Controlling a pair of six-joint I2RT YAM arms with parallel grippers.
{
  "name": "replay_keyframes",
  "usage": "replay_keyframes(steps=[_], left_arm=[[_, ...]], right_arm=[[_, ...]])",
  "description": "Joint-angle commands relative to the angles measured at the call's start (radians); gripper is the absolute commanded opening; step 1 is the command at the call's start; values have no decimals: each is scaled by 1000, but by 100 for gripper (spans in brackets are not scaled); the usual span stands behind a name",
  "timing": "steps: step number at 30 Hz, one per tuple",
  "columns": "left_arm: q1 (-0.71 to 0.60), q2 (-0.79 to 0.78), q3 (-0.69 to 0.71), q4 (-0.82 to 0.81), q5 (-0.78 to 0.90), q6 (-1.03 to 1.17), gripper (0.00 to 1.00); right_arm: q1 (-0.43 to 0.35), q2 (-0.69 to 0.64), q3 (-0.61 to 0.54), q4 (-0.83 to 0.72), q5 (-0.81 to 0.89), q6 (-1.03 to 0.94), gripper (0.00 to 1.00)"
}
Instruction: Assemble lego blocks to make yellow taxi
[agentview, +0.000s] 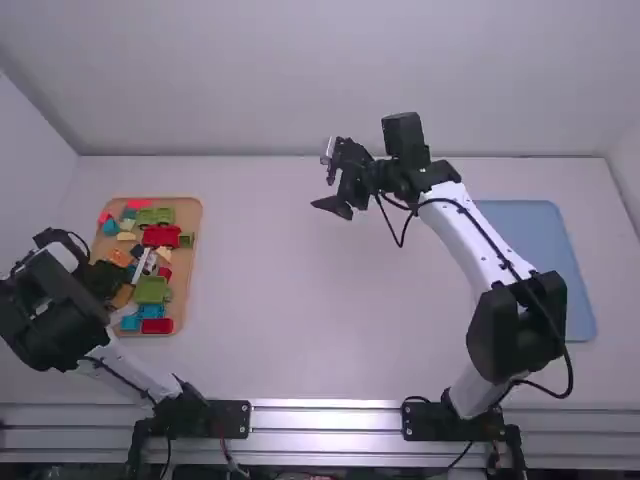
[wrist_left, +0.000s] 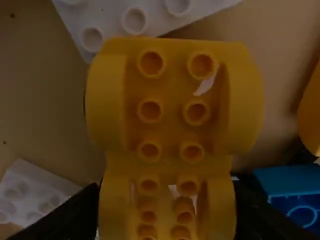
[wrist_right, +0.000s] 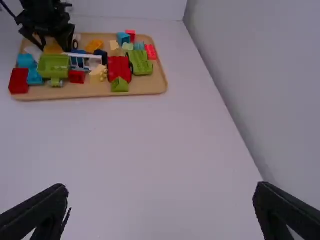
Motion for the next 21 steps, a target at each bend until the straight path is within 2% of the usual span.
replay_keyframes(steps=[1, 8, 9, 12, 15, 18, 21], left_arm=[[-3, 13, 0, 3, -3, 7, 63], [-3, 9, 9, 4, 3, 22, 47], [-3, 5, 18, -4, 21, 39, 42], [2, -43, 80, -98, 56, 56, 28], [-14, -129, 120, -177, 50, 53, 22], [-47, -224, 120, -210, 52, 78, 22], [-110, -341, 95, -216, 116, 201, 26]], right_arm=[[5, 10, 32, -3, -9, 3, 99], [5, 10, 32, -14, -10, 3, 99], [5, 10, 32, -14, -9, 3, 99], [5, 10, 32, -15, -9, 3, 99], [5, 10, 32, -22, -9, 3, 99], [5, 10, 32, -26, -9, 3, 99], [4, 10, 32, -29, -10, 3, 99]])
